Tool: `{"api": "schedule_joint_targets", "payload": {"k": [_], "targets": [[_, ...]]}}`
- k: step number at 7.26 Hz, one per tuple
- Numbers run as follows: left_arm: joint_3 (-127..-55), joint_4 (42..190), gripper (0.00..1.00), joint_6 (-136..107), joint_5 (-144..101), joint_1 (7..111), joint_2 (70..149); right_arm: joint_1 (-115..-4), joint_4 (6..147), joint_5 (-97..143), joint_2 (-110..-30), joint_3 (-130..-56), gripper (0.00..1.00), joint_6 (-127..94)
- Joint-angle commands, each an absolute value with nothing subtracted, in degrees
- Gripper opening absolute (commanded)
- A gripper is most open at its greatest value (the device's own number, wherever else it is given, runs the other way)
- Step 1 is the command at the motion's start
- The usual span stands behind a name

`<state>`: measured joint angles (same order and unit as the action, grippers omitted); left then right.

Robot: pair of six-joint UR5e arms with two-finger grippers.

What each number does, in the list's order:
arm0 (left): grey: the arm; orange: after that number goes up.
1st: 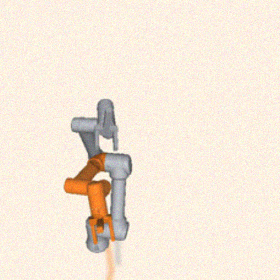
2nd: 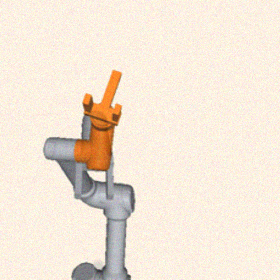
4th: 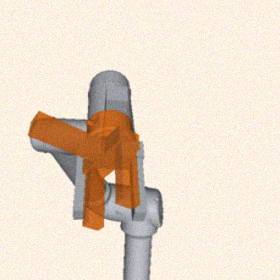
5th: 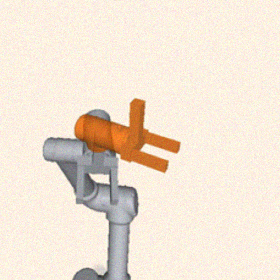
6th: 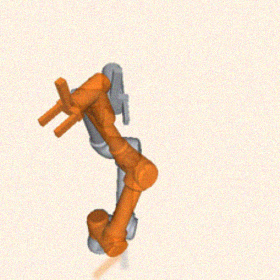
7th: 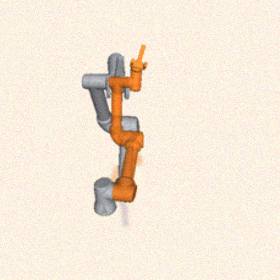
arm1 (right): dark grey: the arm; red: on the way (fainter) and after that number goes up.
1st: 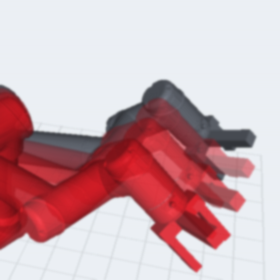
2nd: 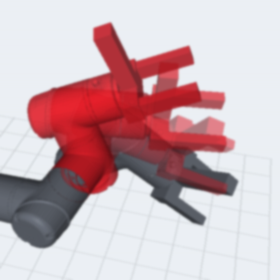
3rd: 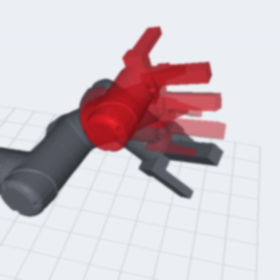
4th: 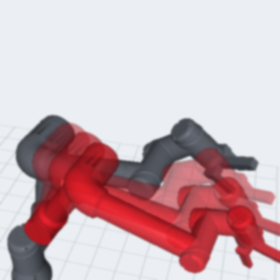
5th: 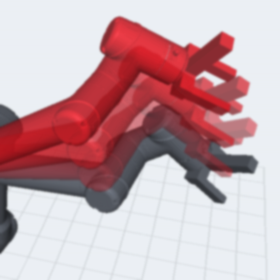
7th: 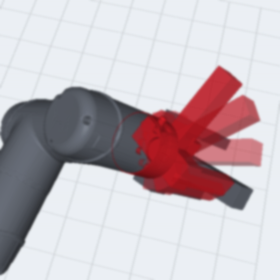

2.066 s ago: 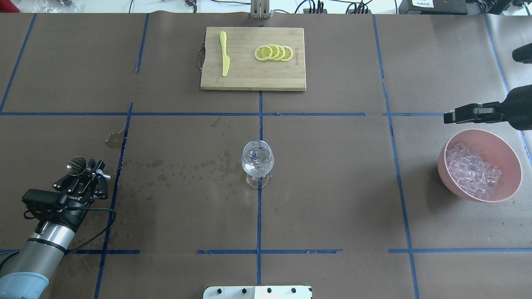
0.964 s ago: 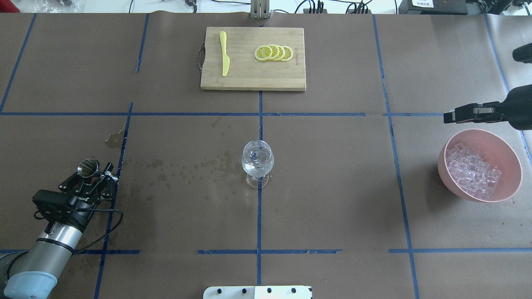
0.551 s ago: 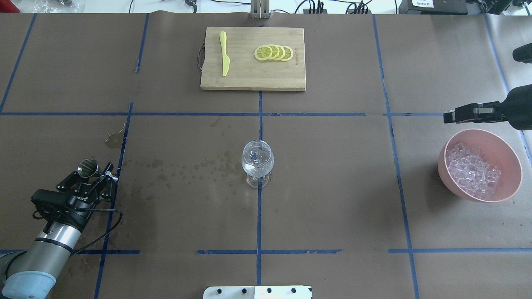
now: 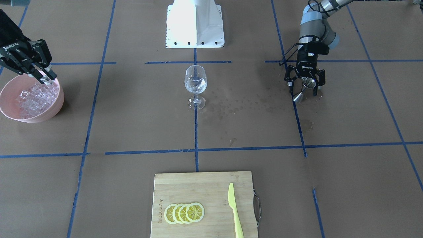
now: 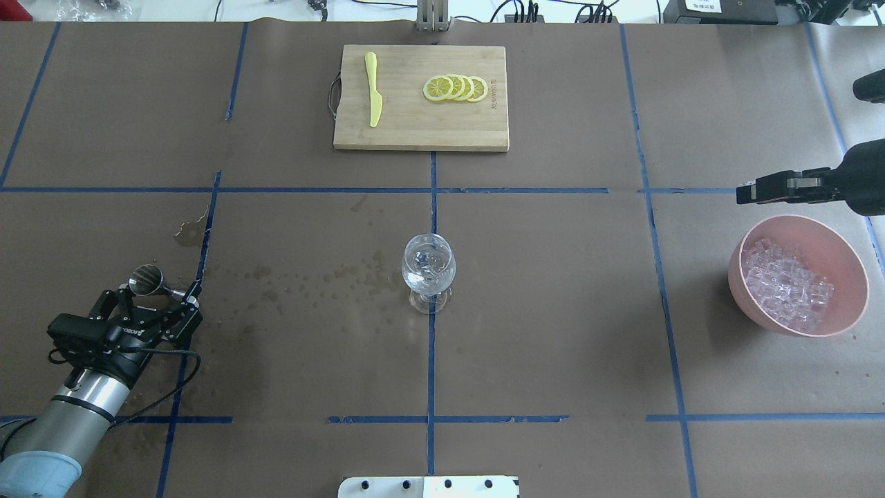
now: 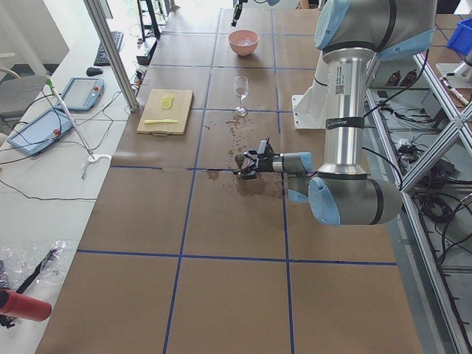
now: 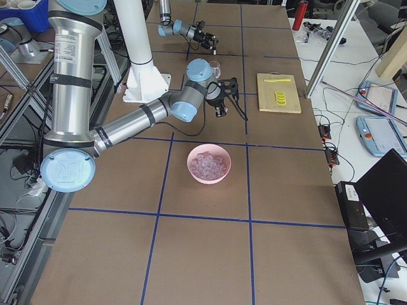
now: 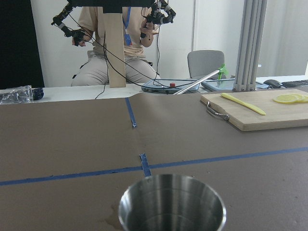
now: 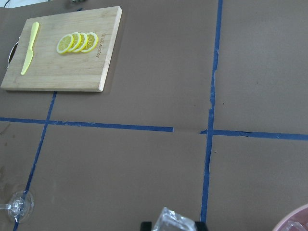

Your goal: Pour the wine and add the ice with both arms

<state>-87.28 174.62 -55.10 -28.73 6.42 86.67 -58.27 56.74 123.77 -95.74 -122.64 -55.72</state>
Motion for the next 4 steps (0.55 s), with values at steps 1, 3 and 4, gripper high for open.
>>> {"api": "schedule_joint_targets", "payload": {"k": [1, 3, 4], "targets": [[-89.37, 174.73, 1.00, -55.02, -33.03, 6.42, 85.53, -58.27, 56.78, 124.01, -95.80, -122.61, 0.00, -55.72], [-92.28, 173.59, 1.00, -54.93, -35.76, 6.42, 81.76, -58.27, 56.69, 124.10, -95.98, -122.52, 0.00, -55.72], [-92.72, 173.58, 1.00, -54.93, -35.86, 6.42, 80.52, -58.27, 56.69, 124.28, -96.06, -122.61, 0.00, -55.72]]}}
